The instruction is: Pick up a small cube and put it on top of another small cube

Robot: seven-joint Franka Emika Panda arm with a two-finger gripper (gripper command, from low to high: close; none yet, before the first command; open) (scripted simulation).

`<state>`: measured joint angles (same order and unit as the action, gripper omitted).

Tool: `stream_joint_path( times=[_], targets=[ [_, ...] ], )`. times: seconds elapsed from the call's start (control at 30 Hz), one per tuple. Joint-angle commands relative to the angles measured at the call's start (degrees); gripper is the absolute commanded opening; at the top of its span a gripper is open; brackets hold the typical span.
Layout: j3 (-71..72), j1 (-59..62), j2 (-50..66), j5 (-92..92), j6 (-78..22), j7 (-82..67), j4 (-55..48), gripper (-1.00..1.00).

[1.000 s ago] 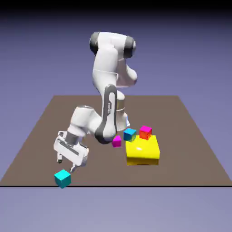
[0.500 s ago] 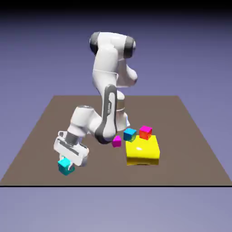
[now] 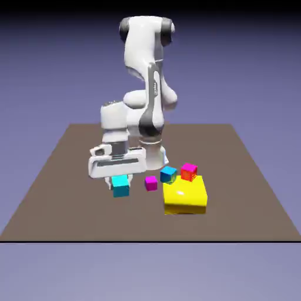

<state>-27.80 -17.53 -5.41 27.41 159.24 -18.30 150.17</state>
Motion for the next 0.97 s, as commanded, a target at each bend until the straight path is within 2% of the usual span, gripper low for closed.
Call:
stream_joint_path(
  times=[0.0, 0.53, 0.6, 0.8, 0.83, 0.93],
  targets=[
    [-0.82, -0.93, -1.93, -1.28, -1.78, -2.5, 0.9, -1.0],
    [-13.86, -15.98, -32.86, -21.76, -31.11, -42.37, 15.3, -1.0],
    [-14.03, -16.17, -33.27, -22.03, -31.5, -42.9, 15.49, -1.0],
    [-21.17, -27.08, -23.71, -15.24, -16.9, -48.99, 19.54, -1.0],
    [-21.17, -27.08, -23.71, -15.24, -16.9, -48.99, 19.54, 1.0],
    [-18.74, -23.36, -26.97, -17.55, -21.88, -46.91, 18.16, 1.0]
  ],
)
